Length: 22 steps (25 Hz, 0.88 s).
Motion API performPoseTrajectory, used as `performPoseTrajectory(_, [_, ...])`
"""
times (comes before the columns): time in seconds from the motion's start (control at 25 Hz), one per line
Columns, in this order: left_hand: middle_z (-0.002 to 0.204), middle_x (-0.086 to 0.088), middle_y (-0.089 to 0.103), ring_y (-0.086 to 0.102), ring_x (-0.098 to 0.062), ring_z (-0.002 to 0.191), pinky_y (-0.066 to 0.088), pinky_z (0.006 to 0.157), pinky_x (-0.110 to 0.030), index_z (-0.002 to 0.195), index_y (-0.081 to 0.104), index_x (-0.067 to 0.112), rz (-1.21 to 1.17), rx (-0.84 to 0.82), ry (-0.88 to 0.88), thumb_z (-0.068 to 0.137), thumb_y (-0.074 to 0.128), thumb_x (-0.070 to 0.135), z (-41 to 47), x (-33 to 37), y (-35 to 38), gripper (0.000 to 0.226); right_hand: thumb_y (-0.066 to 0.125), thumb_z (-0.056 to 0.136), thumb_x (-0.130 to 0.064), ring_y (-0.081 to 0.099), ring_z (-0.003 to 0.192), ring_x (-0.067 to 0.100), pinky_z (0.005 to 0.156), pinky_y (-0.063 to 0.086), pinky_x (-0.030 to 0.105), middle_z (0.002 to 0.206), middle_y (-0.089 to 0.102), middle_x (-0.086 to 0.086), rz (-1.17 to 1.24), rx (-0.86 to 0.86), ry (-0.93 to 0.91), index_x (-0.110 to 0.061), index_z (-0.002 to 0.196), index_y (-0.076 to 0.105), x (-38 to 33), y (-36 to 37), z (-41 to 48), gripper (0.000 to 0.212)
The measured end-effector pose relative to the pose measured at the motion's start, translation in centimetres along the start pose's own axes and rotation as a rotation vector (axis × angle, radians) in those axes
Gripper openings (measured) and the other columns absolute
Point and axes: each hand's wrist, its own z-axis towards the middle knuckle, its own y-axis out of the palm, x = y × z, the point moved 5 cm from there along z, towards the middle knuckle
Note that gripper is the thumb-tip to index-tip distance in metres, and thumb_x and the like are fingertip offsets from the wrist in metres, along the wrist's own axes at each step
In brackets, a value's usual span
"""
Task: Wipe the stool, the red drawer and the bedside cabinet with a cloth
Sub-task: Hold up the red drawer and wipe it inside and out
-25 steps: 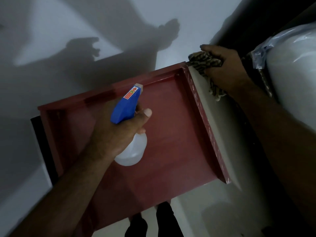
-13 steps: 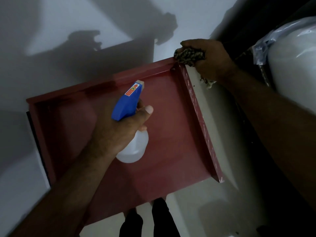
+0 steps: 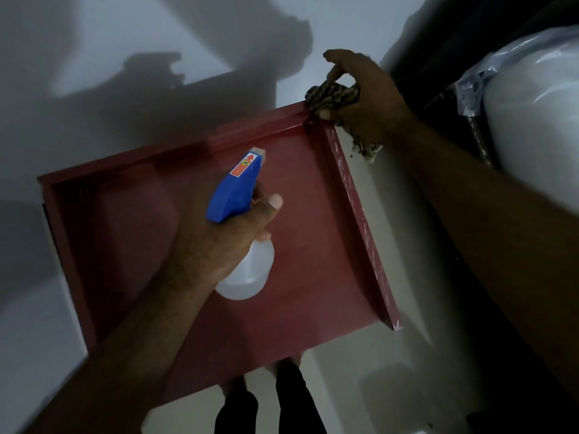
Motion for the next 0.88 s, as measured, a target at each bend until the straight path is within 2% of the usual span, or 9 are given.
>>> performPoseTrajectory(0.08, [0.075,-0.013,0.066,0.07,-0.019,0.065,0.059,0.074,-0.03,0.095,0.065,0.017,0.019,0.015,-0.001,0.086,0.077,0.035,-0.2,-0.2,0.0,0.023,0.087,0.079,-0.005,0.065,0.106,0.009,0.088,0.058,0.021,0.123,0.062,-0.002,0.059,0.041,0.04,-0.021,0.148,0.055,0.3,0.0,0.0,0.079])
performPoseTrajectory(0.16, [0.079,-0.007,0.065,0.07,-0.019,0.067,0.062,0.078,-0.043,0.091,0.066,0.043,-0.012,0.005,0.004,0.085,0.079,0.038,-0.4,-0.3,0.0,0.015,0.087,0.078,-0.004,0.067,0.106,0.011,0.088,0.061,0.027,0.116,0.062,-0.008,0.031,0.094,0.063,-0.022,0.142,0.061,0.3,-0.3,-0.3,0.072])
performPoseTrajectory(0.2, [0.08,-0.004,0.065,0.069,-0.019,0.068,0.062,0.079,-0.049,0.089,0.064,0.053,-0.02,-0.013,0.01,0.084,0.079,0.04,-0.6,-0.2,0.0,0.021,0.088,0.077,-0.004,0.069,0.104,0.012,0.087,0.062,0.029,0.113,0.063,-0.009,0.026,0.096,0.065,-0.023,0.14,0.064,0.2,-0.5,-0.6,0.07])
performPoseTrajectory(0.28, [0.081,-0.002,0.065,0.069,-0.02,0.069,0.061,0.081,-0.054,0.088,0.062,0.058,-0.027,-0.01,0.015,0.082,0.08,0.043,-0.7,-0.2,-0.1,0.024,0.091,0.075,-0.008,0.071,0.103,0.013,0.09,0.062,0.034,0.112,0.067,-0.008,-0.002,0.064,0.058,-0.023,0.137,0.066,0.0,-0.6,-1.2,0.069])
performPoseTrajectory(0.4, [0.08,-0.005,0.065,0.069,-0.02,0.067,0.061,0.08,-0.053,0.093,0.065,0.048,-0.056,0.01,0.021,0.083,0.08,0.039,-0.8,-0.1,-0.3,0.021,0.092,0.074,-0.008,0.069,0.101,0.009,0.09,0.062,0.034,0.114,0.068,-0.009,-0.066,0.006,0.052,-0.023,0.141,0.063,-0.5,-0.5,-1.2,0.075])
performPoseTrajectory(0.52, [0.081,-0.006,0.065,0.069,-0.019,0.067,0.061,0.075,-0.04,0.096,0.065,0.038,-0.06,0.011,0.003,0.083,0.079,0.037,-0.6,-0.2,-0.3,0.019,0.088,0.074,0.001,0.067,0.089,0.004,0.085,0.063,0.032,0.122,0.068,-0.008,-0.024,-0.012,0.065,-0.026,0.149,0.054,-0.7,0.1,-0.3,0.086])
performPoseTrajectory(0.64, [0.078,-0.012,0.065,0.07,-0.02,0.066,0.057,0.07,-0.026,0.099,0.064,0.012,-0.01,0.02,-0.034,0.084,0.076,0.036,-0.5,-0.4,-0.3,0.031,0.089,0.072,0.0,0.069,0.106,0.013,0.091,0.062,0.037,0.12,0.07,-0.004,-0.029,0.009,0.084,-0.025,0.145,0.059,-0.4,0.1,-0.1,0.083])
performPoseTrajectory(0.76, [0.082,-0.017,0.065,0.07,-0.021,0.065,0.06,0.071,-0.034,0.092,0.066,0.034,-0.045,-0.003,-0.003,0.085,0.079,0.037,-0.8,-0.2,0.0,0.015,0.092,0.071,-0.003,0.067,0.111,0.013,0.094,0.061,0.037,0.115,0.067,-0.008,-0.051,0.03,0.115,-0.027,0.138,0.065,0.3,0.1,-1.5,0.076])
performPoseTrajectory(0.88, [0.08,-0.017,0.065,0.07,-0.021,0.066,0.06,0.071,-0.03,0.098,0.065,0.021,-0.037,0.013,-0.003,0.083,0.078,0.037,-1.4,-0.2,0.3,0.026,0.092,0.07,-0.003,0.068,0.11,0.013,0.094,0.061,0.039,0.11,0.066,-0.01,-0.051,0.051,0.1,-0.025,0.134,0.068,0.1,0.0,-2.2,0.072])
